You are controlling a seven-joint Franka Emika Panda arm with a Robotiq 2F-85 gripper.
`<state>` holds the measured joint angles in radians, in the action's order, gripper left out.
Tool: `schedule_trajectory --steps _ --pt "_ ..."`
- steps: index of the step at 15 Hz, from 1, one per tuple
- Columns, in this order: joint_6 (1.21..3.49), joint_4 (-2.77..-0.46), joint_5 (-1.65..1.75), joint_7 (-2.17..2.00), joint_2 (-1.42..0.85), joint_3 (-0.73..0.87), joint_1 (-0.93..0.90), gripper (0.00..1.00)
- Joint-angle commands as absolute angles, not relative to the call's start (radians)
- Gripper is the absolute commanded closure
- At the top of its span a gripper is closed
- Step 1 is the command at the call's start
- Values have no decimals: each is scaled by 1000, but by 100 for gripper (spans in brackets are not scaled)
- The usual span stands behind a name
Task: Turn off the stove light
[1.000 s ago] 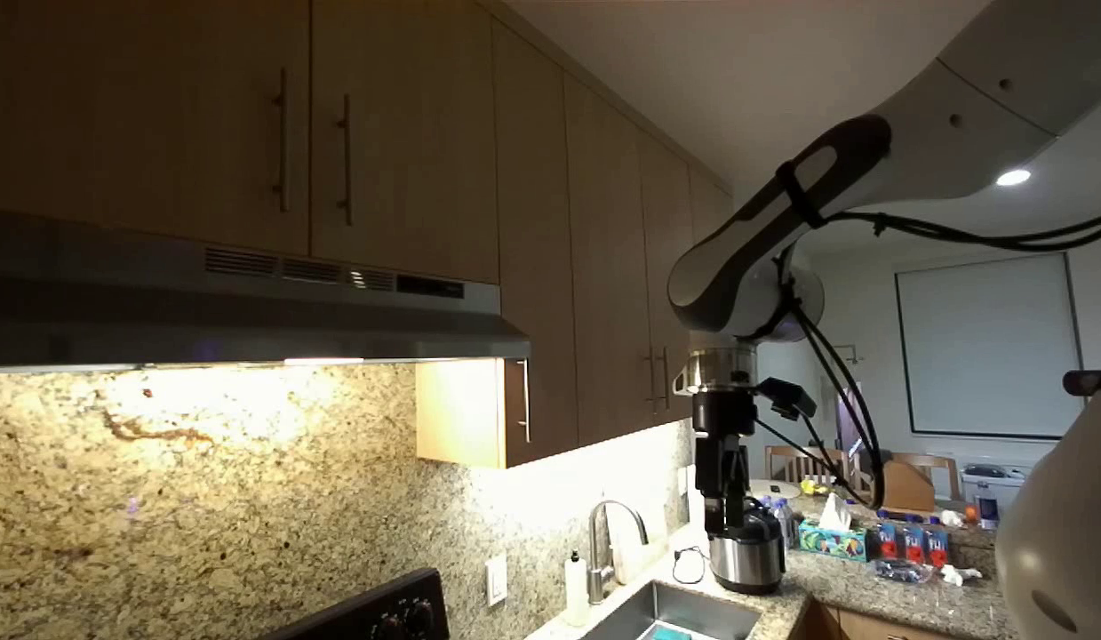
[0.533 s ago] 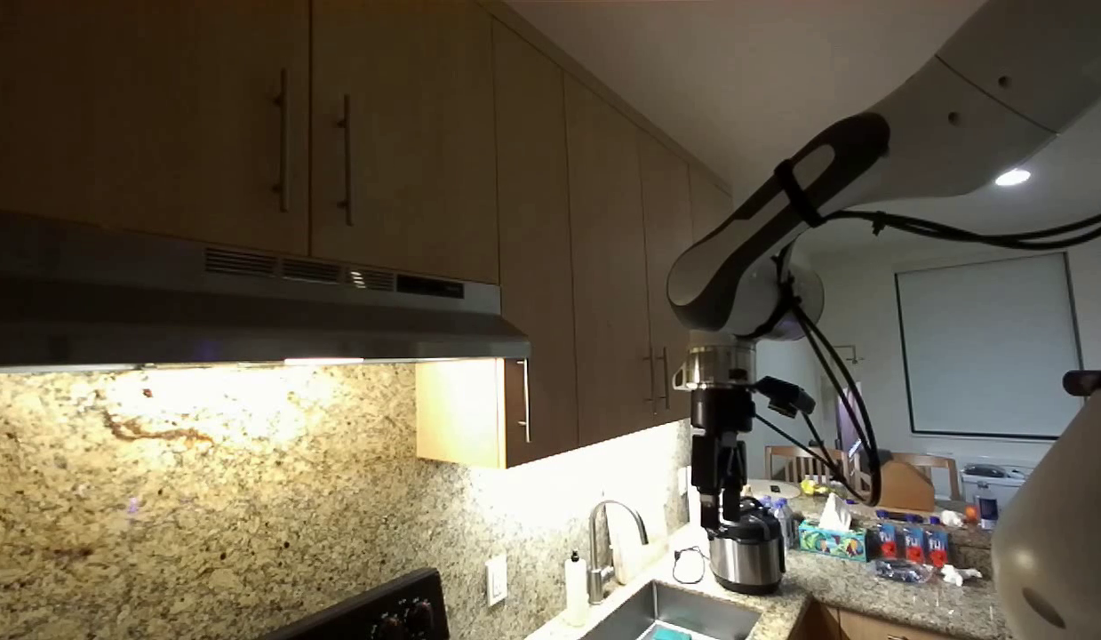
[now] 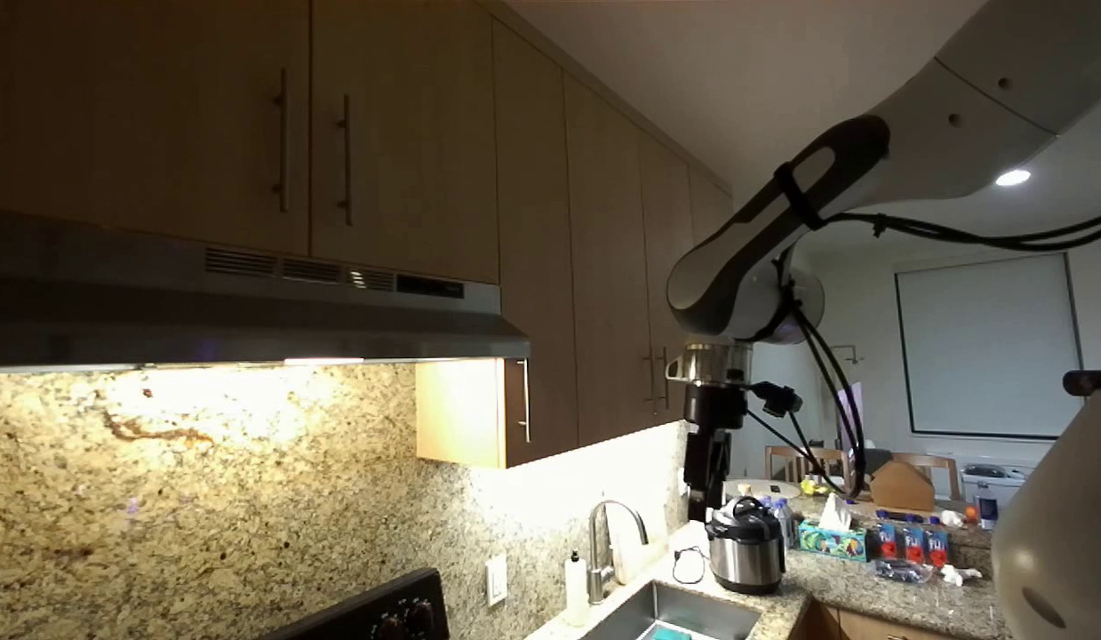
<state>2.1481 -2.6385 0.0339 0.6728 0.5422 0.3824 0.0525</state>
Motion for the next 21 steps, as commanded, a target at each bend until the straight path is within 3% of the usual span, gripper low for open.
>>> schedule_trajectory --steps 1,2,8,16,21 --pt "2270 -2678 37 808 549 386 58 0" --pt "2205 -2594 -7 696 549 271 -8 0" --pt "2175 -2348 40 602 498 80 -105 0" --pt "2210 -2204 50 468 491 26 -116 0" --pt "2482 -2191 30 482 469 36 -145 0"
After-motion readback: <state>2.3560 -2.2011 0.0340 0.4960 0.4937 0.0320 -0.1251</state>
